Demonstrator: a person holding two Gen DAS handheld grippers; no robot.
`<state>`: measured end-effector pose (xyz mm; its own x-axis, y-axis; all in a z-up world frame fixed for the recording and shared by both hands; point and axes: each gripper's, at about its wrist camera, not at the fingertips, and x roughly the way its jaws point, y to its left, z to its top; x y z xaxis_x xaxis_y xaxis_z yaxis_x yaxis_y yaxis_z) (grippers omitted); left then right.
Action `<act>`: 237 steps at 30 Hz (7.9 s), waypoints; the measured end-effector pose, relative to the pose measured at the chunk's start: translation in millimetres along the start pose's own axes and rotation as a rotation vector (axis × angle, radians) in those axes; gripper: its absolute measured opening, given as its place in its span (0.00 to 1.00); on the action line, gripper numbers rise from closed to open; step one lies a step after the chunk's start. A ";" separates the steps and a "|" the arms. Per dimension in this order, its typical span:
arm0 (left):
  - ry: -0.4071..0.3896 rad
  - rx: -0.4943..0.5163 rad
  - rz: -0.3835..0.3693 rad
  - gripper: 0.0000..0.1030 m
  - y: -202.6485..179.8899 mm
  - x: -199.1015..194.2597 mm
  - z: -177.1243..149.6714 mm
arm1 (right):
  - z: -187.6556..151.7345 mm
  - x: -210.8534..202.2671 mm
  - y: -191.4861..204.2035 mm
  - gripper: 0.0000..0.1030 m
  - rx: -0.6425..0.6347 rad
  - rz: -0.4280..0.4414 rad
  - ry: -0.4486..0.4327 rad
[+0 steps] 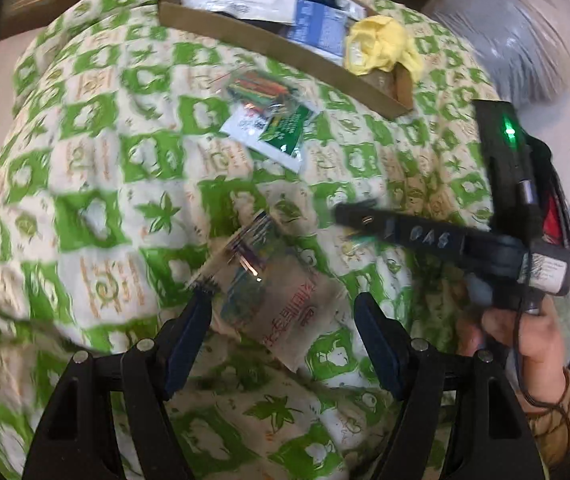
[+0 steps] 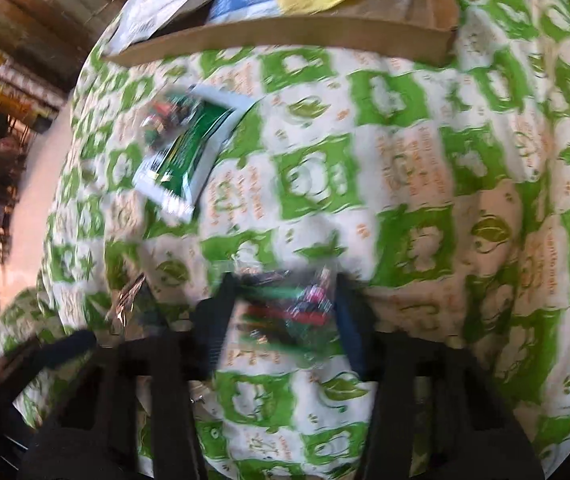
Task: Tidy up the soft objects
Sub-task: 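Move the right tool to the coloured-stick bag while the left tool approaches the red-text bag, then grasp the coloured-stick bag with the right tool while the left tool grasps the red-text bag, then carry the red-text bag in the left tool while the right tool carries the stick bag to the tray, then lower both held bags into the tray and open both tools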
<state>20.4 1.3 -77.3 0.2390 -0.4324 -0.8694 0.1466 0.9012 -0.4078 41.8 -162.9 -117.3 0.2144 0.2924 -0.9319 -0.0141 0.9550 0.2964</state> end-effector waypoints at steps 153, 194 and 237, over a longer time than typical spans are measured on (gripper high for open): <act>-0.177 -0.069 0.026 0.46 2.1 10.6 27.7 | 6.1 -55.9 -52.2 0.29 0.085 0.162 -0.073; -0.284 0.236 0.120 0.46 -67.9 48.2 237.6 | 145.5 -46.7 -56.9 0.29 0.022 0.016 -0.258; -0.337 0.263 0.176 0.62 -81.4 39.7 238.4 | 140.7 -52.8 -59.5 0.49 0.009 0.024 -0.382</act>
<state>246.7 -96.3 -12.1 0.5745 -0.2988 -0.7620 0.3045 0.9422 -0.1398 168.7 -242.2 -56.3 0.5628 0.2730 -0.7802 -0.0156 0.9472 0.3202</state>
